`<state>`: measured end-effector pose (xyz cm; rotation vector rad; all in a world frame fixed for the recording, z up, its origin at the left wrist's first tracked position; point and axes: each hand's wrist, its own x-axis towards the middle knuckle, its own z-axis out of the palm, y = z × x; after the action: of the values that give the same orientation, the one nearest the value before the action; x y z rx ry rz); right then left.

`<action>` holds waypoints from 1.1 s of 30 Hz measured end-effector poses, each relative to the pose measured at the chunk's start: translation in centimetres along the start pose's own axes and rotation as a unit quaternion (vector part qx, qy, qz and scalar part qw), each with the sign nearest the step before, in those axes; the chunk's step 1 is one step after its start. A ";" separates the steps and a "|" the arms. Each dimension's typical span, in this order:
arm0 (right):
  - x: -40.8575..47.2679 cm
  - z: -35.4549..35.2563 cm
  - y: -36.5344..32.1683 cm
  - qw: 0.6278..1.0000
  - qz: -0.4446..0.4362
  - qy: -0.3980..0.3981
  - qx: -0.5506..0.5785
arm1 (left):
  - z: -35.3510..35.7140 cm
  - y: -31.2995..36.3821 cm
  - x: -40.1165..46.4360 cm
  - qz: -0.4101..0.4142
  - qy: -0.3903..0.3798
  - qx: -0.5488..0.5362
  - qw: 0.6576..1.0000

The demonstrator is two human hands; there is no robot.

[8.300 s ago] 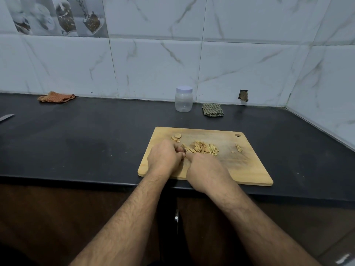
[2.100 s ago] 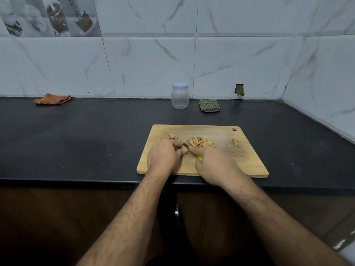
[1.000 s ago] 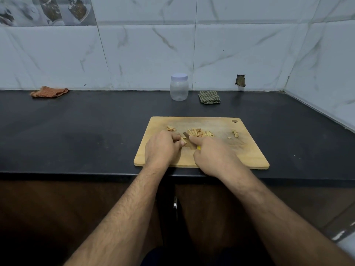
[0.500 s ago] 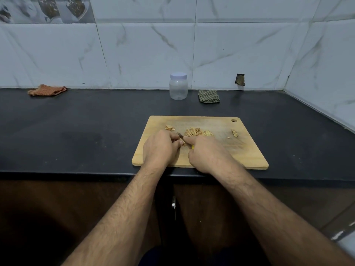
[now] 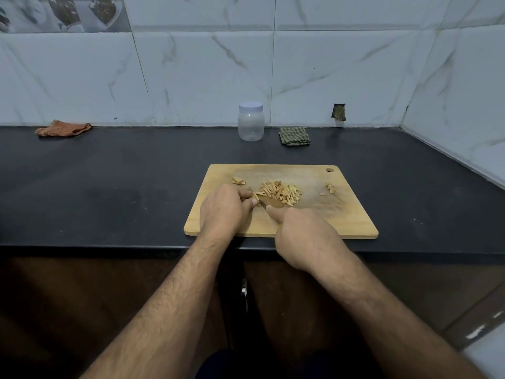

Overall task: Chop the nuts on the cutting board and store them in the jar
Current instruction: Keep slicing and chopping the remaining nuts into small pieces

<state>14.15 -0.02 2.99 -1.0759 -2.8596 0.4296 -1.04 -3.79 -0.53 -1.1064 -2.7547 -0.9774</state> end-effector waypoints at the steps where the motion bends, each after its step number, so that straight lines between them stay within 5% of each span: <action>1: -0.1 0.0 0.0 1.000 -0.001 0.001 -0.001 | 0.0 0.0 0.0 0.000 0.000 0.000 1.000; 33: 3.0 -0.5 -1.2 1.000 -0.003 0.002 0.023 | -0.5 0.1 -0.2 -0.013 -0.016 -0.021 1.000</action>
<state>11.22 1.19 3.70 -1.0579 -2.8345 0.4911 -0.97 -4.13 -0.07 -1.1048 -2.7918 -1.0350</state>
